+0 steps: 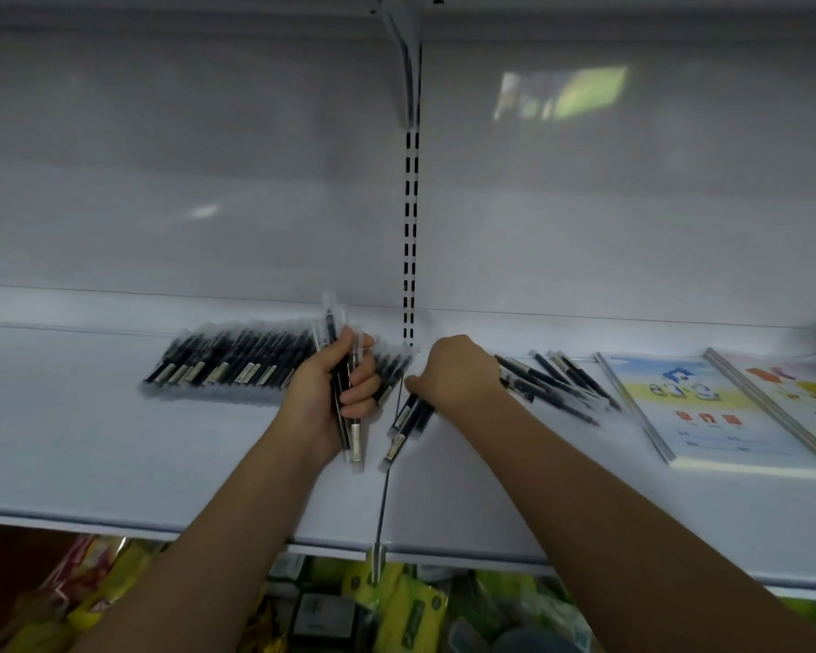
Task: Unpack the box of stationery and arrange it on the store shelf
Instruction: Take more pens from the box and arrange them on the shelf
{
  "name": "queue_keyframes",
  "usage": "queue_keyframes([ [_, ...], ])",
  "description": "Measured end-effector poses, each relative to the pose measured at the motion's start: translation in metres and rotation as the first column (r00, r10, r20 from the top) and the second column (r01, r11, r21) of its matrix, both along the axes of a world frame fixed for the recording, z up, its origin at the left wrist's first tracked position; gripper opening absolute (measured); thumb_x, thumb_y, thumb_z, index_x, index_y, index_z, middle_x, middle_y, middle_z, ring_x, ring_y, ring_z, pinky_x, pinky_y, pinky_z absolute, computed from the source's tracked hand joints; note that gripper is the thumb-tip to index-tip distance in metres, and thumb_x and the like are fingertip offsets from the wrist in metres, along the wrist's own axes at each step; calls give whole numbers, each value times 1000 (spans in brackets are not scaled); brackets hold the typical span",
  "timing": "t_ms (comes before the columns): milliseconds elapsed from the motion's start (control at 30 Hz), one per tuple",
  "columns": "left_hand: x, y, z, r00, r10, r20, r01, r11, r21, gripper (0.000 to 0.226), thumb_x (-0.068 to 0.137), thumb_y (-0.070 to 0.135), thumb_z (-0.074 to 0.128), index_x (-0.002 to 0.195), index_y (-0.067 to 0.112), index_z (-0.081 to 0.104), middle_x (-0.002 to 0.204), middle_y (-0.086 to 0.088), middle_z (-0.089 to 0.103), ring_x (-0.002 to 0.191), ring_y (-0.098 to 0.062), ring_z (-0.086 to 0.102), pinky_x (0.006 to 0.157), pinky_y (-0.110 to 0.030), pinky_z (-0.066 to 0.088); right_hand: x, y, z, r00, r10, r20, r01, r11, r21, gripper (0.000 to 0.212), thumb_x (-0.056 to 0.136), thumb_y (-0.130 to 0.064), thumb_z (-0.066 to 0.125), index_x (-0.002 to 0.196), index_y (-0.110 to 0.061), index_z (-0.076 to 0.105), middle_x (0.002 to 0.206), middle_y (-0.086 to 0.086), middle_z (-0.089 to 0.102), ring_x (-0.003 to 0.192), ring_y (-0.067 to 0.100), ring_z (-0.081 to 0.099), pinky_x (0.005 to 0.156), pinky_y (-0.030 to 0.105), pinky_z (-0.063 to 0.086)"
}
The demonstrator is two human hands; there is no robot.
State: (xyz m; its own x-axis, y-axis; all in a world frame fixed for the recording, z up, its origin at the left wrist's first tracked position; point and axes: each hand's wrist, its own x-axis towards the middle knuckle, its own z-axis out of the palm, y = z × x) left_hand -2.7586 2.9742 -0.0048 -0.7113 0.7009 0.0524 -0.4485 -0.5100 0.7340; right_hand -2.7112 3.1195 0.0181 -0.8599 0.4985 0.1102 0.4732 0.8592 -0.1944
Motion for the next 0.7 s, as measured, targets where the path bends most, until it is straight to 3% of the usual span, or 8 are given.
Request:
queue_keyframes([
  [133, -1, -1, -1, 1000, -10, 18, 10, 1000, -3, 31, 102, 31, 41, 84, 12, 57, 54, 3, 34, 35, -4, 27, 29, -15, 18, -4, -2, -1, 997, -29, 67, 28, 999, 26, 27, 86, -11, 57, 64, -14, 42, 68, 0, 44, 56, 13, 44, 46, 21, 33],
  [267, 3, 0, 1, 998, -3, -56, 0, 998, -57, 22, 94, 31, 52, 89, 10, 55, 54, 3, 35, 35, -4, 27, 27, -14, 22, 4, -5, -5, 996, 9, 86, -13, 999, 52, 28, 92, -20, 52, 66, -14, 43, 70, 1, 46, 73, 20, 54, 63, 27, 46],
  [367, 4, 4, 1, 992, 73, -103, -81, 994, -71, 22, 93, 33, 56, 89, 11, 55, 57, 2, 37, 38, -5, 29, 29, -16, 24, 21, 5, 16, 986, 82, -146, -103, 984, -144, 33, 96, -32, 46, 70, -12, 45, 75, 4, 49, 76, 23, 52, 65, 29, 41],
  [433, 5, 12, 6, 984, 133, -121, -141, 988, -58, 23, 97, 34, 52, 88, 13, 54, 60, 2, 38, 43, -6, 31, 33, -17, 26, 40, 20, 35, 925, 110, -364, -213, 943, -257, 29, 98, -26, 44, 74, -11, 41, 76, 6, 52, 74, 25, 53, 61, 32, 40],
  [533, 14, 28, 22, 925, 210, -315, -249, 965, -88, 24, 102, 35, 45, 92, 14, 53, 61, 3, 41, 49, -9, 35, 41, -20, 31, 69, 42, 49, 773, 64, -631, -413, 806, -424, 13, 102, -17, 41, 92, -9, 42, 80, 16, 63, 69, 27, 66, 66, 38, 57],
  [633, 24, 47, 35, 807, 241, -539, -364, 922, -133, 23, 104, 35, 44, 97, 18, 58, 64, 3, 46, 55, -12, 40, 50, -26, 36, 89, 63, 45, 648, -1, -762, -439, 816, -375, 10, 104, -19, 38, 104, -9, 40, 78, 10, 61, 65, 17, 64, 64, 30, 58],
  [700, 33, 56, 29, 733, 204, -649, -420, 886, -195, 21, 104, 36, 44, 100, 24, 61, 69, 3, 49, 60, -12, 45, 56, -27, 39, 98, 76, 31, 640, -41, -767, -376, 855, -359, 12, 103, -22, 40, 108, -11, 42, 78, 5, 59, 65, 11, 59, 65, 27, 52],
])
